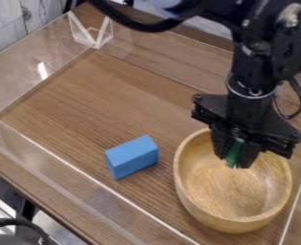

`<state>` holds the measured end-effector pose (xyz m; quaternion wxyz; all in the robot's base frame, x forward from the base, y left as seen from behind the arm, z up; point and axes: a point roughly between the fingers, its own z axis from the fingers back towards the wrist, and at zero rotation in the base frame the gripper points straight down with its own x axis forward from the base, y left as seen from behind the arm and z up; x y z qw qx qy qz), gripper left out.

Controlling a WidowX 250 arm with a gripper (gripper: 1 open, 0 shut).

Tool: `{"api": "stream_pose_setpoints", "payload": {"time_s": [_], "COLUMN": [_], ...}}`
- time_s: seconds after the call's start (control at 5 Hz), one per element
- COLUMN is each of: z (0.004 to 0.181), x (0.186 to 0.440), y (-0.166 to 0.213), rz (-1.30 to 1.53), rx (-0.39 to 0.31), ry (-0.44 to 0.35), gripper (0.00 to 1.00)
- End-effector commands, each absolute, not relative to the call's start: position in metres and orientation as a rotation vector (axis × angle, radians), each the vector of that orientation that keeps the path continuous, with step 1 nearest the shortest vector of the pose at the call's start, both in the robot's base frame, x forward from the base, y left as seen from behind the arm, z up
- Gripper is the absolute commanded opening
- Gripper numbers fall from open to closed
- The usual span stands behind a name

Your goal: Remove the green marker from inside the brown bowl and put it on the table

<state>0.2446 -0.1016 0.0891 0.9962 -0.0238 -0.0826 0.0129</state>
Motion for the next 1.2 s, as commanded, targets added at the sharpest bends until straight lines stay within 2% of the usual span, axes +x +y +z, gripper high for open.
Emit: {"api": "stream_pose_setpoints", "payload": {"time_s": [0.0,0.6,0.8,1.0], "z": [0.103,0.101,0.11,0.129], "x": [0.252,0.256,0.26,0.267], "y": [-0.102,-0.106,-0.097,-0.083], "rz": [0.044,0.088,0.089,0.098], "rx": [-0.099,-0.157,-0.141,-0.121], "ry": [-0.218,-0.196,-0.205,-0.227], "gripper": [0.0,0.0,0.0,0.0]}}
